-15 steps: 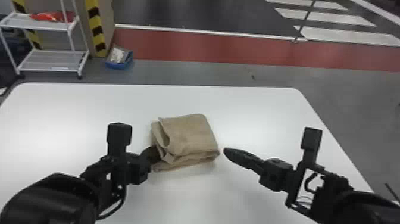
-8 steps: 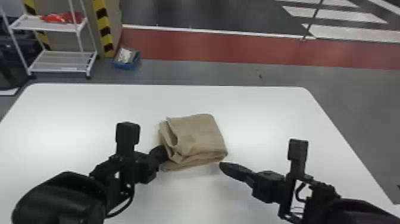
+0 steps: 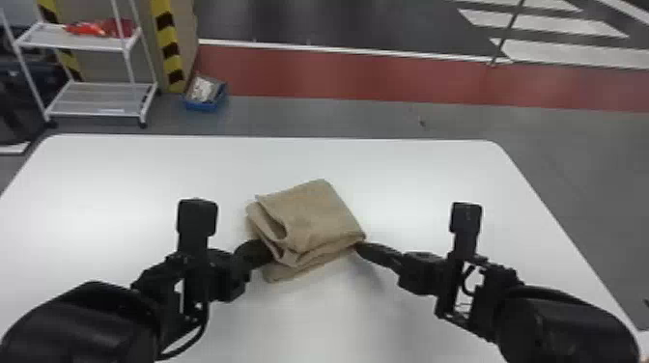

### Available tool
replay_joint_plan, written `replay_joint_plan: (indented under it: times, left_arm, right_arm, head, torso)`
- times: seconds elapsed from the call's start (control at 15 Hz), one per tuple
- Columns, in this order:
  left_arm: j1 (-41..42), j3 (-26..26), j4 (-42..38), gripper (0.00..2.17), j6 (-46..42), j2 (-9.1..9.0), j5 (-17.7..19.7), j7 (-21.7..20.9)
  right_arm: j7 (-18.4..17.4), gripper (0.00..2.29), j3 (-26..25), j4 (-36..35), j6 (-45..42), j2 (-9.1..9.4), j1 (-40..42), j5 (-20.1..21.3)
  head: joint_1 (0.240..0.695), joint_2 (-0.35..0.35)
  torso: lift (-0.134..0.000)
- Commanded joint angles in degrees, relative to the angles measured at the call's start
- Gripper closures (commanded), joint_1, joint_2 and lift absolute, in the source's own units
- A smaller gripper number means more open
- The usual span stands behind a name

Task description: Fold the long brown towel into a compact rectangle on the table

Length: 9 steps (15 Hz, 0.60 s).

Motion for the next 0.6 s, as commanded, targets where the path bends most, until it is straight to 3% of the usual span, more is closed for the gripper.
replay_joint_plan:
  times: [0.0,0.33,0.53]
  left_arm:
    - [1.68,2.09,-3.19,2.07,1.48,0.67,0.69,-0.03]
    - [8.27,6.05,-14.09,2.07,4.82,3.65,4.56,-0.82]
    - [11.61,9.21,-18.14,2.07,6.76,4.97,6.66,-1.88]
  right_arm:
    - [-0.46,2.24,0.58,3.07,-1.73,0.15,-2.83,0.42]
    - [-1.34,2.24,2.6,20.64,-10.87,1.12,-15.83,2.44]
    - [-1.43,2.24,2.87,27.5,-18.07,3.05,-20.67,3.93]
  head:
    - [0.695,-0.135]
    - [0.695,-0.11]
    - [0.695,-0.09]
  torso:
    - [-0.124]
    - [-0.124]
    - [-0.124]
